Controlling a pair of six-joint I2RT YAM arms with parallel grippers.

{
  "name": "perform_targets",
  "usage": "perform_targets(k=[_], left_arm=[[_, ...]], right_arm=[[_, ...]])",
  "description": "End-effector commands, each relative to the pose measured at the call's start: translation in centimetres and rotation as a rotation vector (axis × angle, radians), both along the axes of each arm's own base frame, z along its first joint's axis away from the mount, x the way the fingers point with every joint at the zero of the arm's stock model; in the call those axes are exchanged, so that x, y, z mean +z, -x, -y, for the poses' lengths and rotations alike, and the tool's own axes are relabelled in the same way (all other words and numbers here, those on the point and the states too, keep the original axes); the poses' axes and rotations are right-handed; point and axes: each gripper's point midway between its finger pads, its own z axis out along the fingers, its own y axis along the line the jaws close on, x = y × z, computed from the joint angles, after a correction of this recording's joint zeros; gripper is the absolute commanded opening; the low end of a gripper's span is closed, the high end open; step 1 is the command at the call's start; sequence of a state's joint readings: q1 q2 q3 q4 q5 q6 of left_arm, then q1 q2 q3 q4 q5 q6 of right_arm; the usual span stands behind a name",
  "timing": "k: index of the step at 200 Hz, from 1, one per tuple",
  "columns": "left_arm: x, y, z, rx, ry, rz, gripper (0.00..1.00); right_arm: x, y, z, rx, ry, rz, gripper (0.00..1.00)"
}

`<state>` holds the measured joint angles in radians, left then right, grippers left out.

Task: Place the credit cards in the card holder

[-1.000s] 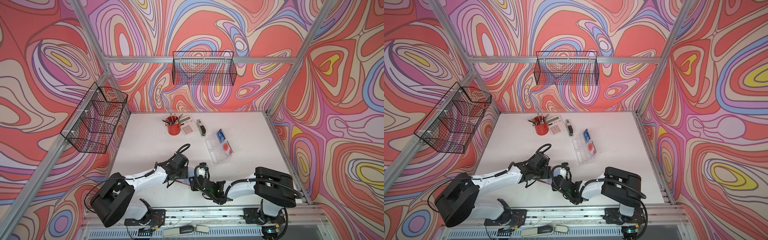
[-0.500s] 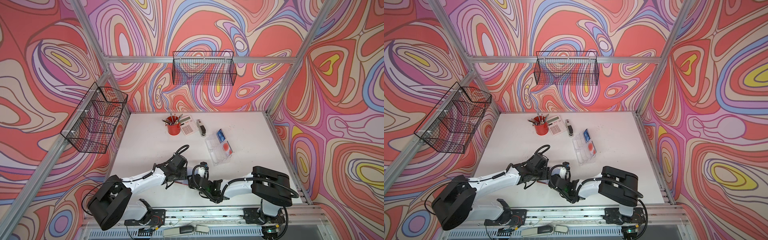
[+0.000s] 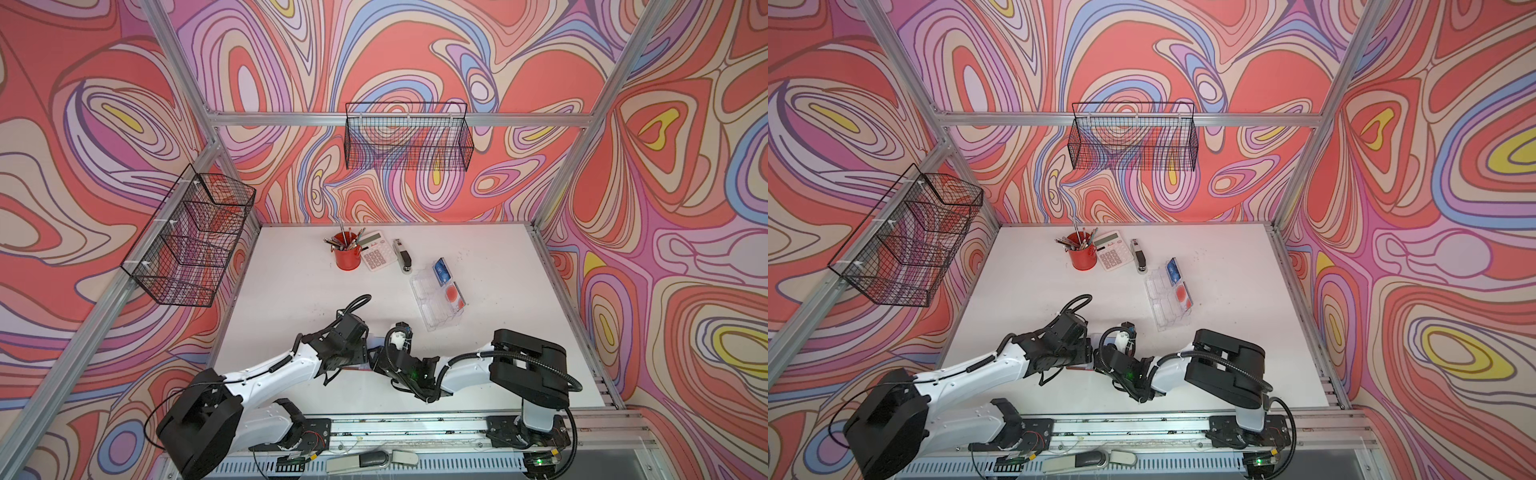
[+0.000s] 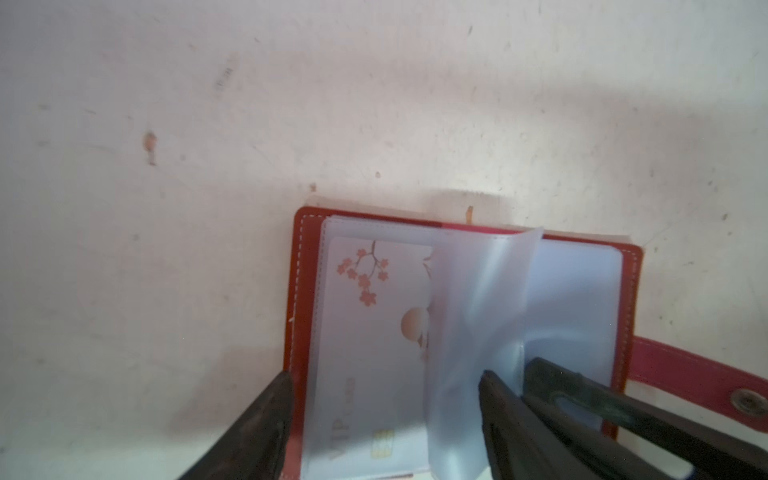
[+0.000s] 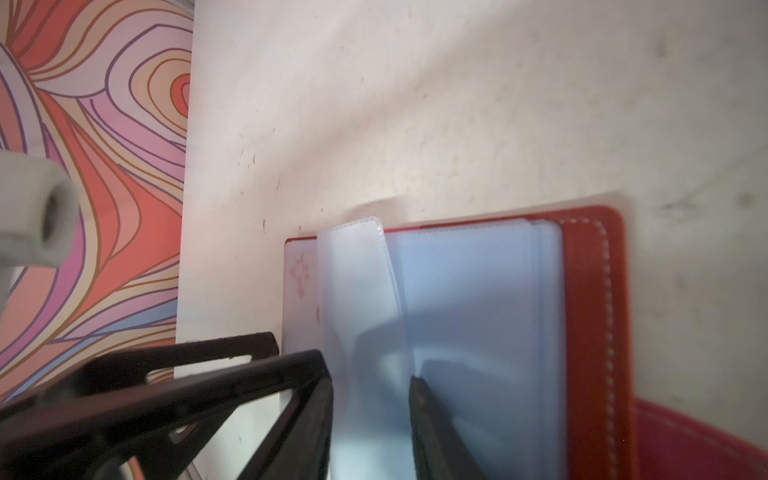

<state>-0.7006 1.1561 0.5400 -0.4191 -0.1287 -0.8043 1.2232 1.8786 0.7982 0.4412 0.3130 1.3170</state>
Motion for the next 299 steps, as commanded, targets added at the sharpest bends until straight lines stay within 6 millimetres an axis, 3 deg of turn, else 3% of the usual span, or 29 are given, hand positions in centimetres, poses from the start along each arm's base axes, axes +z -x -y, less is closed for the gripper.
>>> perform_targets(k=[1, 9, 13, 61, 94, 146, 176, 199, 237, 258, 299], left_arm=[[0.9, 0.7, -3.4, 0.132, -0.070, 0.033, 0.75], [1.7, 0.7, -3.8, 0.154, -0.058, 0.059, 0.75], [0.7, 1.4, -4.6, 0.161, -0.078, 0.042, 0.76], [1.4, 2.5, -8.4, 0.331, -0.077, 0.105, 0.74], [0.0, 3.4, -10.6, 0.449, -0.029, 0.087, 0.70], [-1.0, 4.3, -12.4, 0.569, 0.019, 0.076, 0.61], [-2.1, 4.0, -10.9, 0.532, 0.074, 0.040, 0.57], [-3.3, 3.7, -9.2, 0.493, 0.129, -0.018, 0.43], [-4.3, 3.7, -8.0, 0.499, 0.198, -0.051, 0.35], [-4.1, 3.5, -5.2, 0.427, 0.357, -0.058, 0.29], [-2.1, 3.7, -1.9, 0.320, 0.526, -0.049, 0.25]], right_arm=[[-2.1, 1.2, -0.8, 0.092, 0.039, -0.043, 0.34], [-1.8, 1.2, -1.3, 0.110, 0.030, -0.035, 0.33], [-1.7, 1.2, -1.5, 0.118, 0.027, -0.029, 0.33], [-0.5, 1.0, -4.5, 0.205, 0.007, 0.011, 0.33], [0.7, 0.7, -5.8, 0.233, -0.025, 0.050, 0.33], [1.8, 0.7, -7.8, 0.287, -0.074, 0.082, 0.33], [2.3, 0.4, -8.4, 0.300, -0.070, 0.106, 0.34], [2.1, 0.3, -9.4, 0.334, -0.055, 0.116, 0.36], [2.5, 0.2, -9.8, 0.362, -0.059, 0.145, 0.41], [2.5, -0.8, -8.0, 0.316, -0.066, 0.138, 0.42], [2.0, -2.5, -3.1, 0.225, -0.080, 0.119, 0.39]])
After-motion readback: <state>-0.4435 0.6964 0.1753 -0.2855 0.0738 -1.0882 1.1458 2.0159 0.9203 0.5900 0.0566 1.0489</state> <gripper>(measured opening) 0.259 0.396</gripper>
